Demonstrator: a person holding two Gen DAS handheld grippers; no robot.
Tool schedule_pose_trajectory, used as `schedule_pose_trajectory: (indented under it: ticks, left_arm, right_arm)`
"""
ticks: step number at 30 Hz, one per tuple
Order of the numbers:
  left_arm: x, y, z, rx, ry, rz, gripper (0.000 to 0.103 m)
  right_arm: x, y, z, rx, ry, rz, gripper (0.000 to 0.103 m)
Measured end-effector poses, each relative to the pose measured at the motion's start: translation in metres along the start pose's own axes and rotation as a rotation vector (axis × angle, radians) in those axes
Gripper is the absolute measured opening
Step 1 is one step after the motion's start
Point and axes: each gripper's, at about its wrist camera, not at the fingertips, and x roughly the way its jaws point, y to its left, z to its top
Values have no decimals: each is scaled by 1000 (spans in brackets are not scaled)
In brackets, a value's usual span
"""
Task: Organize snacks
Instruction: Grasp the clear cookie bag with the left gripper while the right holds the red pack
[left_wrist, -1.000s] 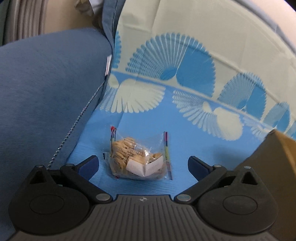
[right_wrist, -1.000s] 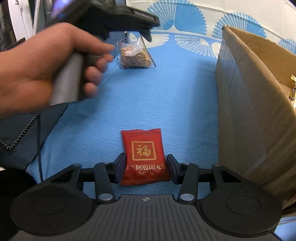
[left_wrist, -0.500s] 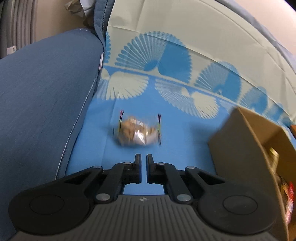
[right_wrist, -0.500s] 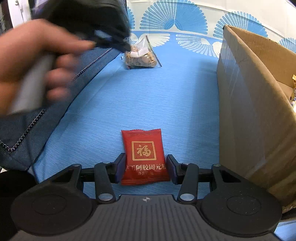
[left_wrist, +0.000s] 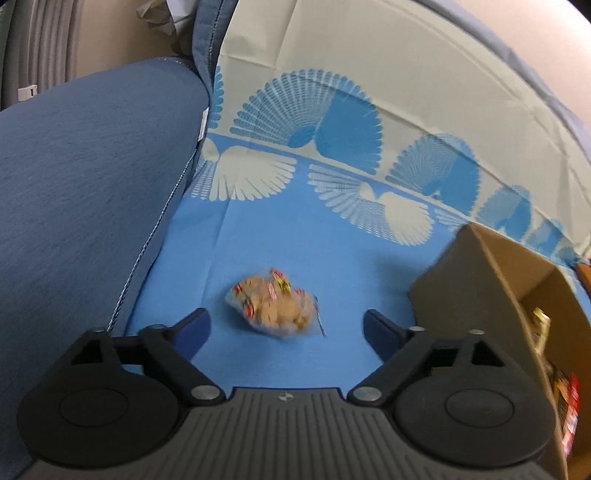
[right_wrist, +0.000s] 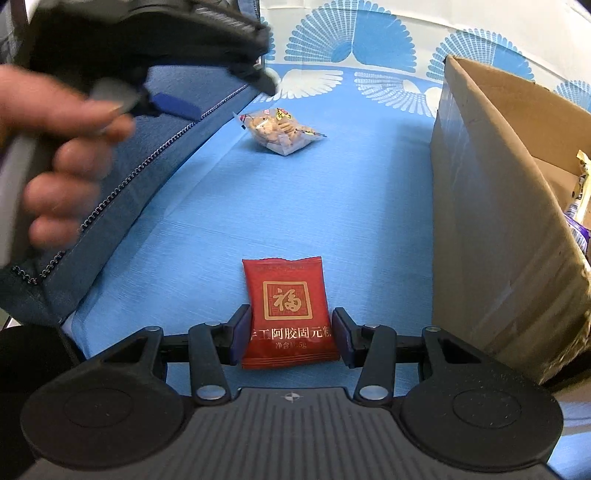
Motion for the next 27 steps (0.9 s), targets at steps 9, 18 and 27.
schedule_pose_trajectory:
  ticks: [9, 18, 27]
  left_arm:
    - [88, -15, 17, 7, 168, 141, 102]
    - [73, -21, 10, 79, 143, 123, 71]
    - [-38, 2, -34, 144, 109, 94, 71]
  right_arm:
    - [6, 5, 5, -11, 19, 44, 49]
    - [8, -1, 9, -5, 32, 43, 49]
    - [2, 12, 2, -49, 7, 7, 49]
